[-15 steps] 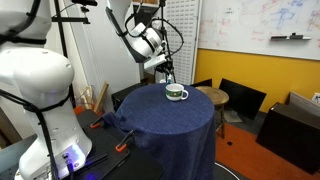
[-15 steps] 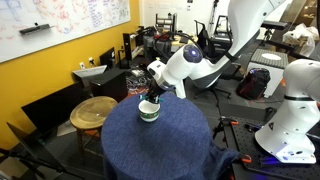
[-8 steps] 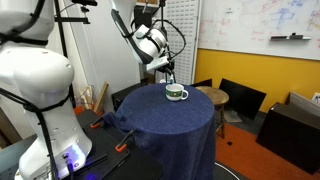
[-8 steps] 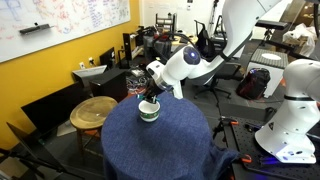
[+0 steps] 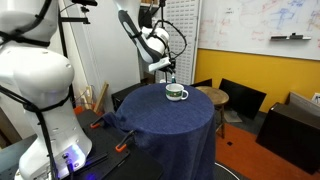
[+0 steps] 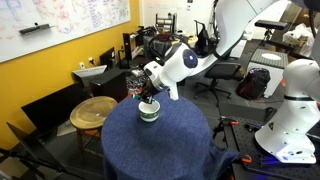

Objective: Pick up the marker and put it in the cup

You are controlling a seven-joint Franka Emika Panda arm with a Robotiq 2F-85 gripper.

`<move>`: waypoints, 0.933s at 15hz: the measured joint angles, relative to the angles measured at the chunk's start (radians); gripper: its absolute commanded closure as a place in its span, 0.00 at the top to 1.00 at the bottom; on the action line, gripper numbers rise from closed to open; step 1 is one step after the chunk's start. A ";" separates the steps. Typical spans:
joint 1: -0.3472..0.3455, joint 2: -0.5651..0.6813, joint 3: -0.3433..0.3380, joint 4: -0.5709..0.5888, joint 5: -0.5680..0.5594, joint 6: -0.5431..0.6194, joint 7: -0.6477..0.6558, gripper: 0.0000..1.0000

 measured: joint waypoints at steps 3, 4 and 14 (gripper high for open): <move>-0.001 0.022 0.007 0.035 -0.105 0.003 0.108 0.05; -0.002 0.029 0.012 0.046 -0.144 0.003 0.149 0.05; -0.050 0.036 0.152 0.069 -0.567 -0.093 0.610 0.05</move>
